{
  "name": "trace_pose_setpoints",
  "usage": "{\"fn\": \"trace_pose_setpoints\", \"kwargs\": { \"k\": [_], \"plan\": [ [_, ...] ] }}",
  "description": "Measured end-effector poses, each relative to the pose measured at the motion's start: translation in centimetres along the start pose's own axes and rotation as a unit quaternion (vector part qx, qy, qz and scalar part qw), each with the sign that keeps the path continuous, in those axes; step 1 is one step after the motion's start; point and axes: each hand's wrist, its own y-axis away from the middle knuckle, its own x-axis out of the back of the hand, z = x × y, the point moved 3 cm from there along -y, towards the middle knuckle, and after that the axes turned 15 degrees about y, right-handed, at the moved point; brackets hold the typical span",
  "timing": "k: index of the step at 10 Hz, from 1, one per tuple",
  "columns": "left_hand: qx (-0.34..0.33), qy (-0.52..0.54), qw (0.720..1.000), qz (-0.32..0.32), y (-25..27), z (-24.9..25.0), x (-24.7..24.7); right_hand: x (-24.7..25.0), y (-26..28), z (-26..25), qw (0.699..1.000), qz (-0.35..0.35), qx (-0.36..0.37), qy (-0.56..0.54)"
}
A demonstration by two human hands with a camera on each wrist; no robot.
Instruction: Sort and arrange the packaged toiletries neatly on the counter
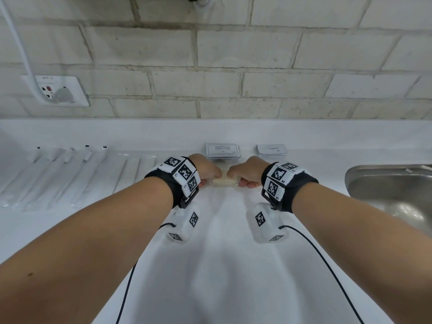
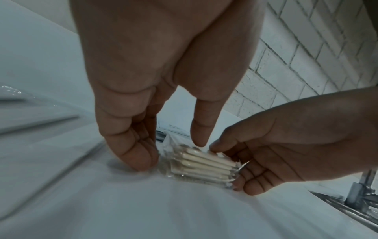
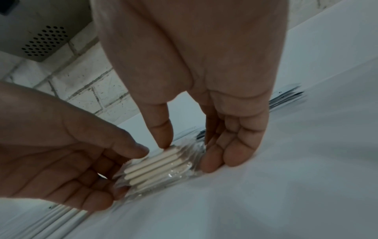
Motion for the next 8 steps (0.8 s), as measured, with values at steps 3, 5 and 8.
{"fn": "trace_pose_setpoints", "kwargs": {
  "k": [3, 5, 8],
  "plan": [
    [-0.003, 0.024, 1.000, 0.000, -0.5, -0.4, 0.5, 0.2, -0.1, 0.2, 1.000, 0.006, 0.005, -0.028],
    [-0.013, 0.051, 0.999, 0.015, 0.5, -0.4, 1.3, 0.9, 0.6, 0.5, 0.999, 0.023, -0.003, -0.022],
    [-0.130, 0.082, 0.988, 0.027, 8.0, -0.5, 3.0, 1.7, 8.4, 0.4, 0.990, 0.101, 0.093, -0.019]
  ]
}}
